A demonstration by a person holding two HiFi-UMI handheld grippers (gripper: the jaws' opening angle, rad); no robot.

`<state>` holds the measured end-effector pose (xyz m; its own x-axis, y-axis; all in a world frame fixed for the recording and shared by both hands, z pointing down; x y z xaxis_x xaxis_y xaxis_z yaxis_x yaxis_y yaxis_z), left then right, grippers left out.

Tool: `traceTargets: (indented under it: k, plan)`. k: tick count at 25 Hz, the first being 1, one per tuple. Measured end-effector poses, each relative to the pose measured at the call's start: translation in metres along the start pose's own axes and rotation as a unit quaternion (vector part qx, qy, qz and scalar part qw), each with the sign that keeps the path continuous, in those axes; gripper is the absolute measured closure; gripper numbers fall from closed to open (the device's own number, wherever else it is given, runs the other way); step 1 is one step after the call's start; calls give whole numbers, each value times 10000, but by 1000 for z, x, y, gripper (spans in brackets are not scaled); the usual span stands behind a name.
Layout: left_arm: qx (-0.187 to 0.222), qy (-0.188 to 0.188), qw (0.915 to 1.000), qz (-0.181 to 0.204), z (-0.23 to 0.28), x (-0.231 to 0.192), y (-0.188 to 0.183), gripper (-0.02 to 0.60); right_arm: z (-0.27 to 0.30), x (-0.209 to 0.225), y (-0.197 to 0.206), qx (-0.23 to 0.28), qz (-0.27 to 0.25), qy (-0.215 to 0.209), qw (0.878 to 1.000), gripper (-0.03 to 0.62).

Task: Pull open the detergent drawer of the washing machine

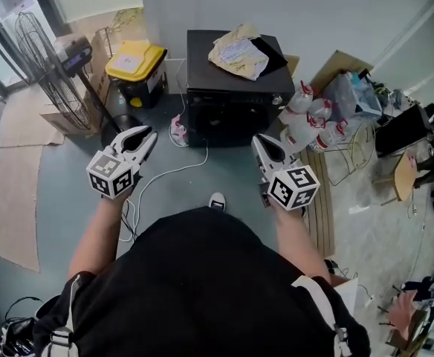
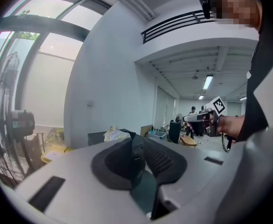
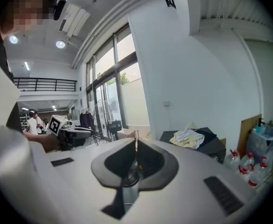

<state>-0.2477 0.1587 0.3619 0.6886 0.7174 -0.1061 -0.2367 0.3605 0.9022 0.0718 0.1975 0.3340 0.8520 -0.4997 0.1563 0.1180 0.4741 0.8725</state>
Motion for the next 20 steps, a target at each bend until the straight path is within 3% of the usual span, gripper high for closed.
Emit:
traceTargets:
  k: [20]
  plan:
    - [-107, 230, 9996, -128, 13, -7, 4, 505, 10, 5, 0, -58, 77, 44, 9999, 582]
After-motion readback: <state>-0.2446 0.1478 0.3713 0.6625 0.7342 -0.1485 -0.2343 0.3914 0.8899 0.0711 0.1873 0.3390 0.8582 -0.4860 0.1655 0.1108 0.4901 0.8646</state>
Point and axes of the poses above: the fingertips, and each gripper's own axes: z forward along the fingers, x to its right, y out of its underside, the point moved 5 cm from there along -z, backward along the fingers, and after that the axes turned 14 degrees about -x, right-handed, at the moved point
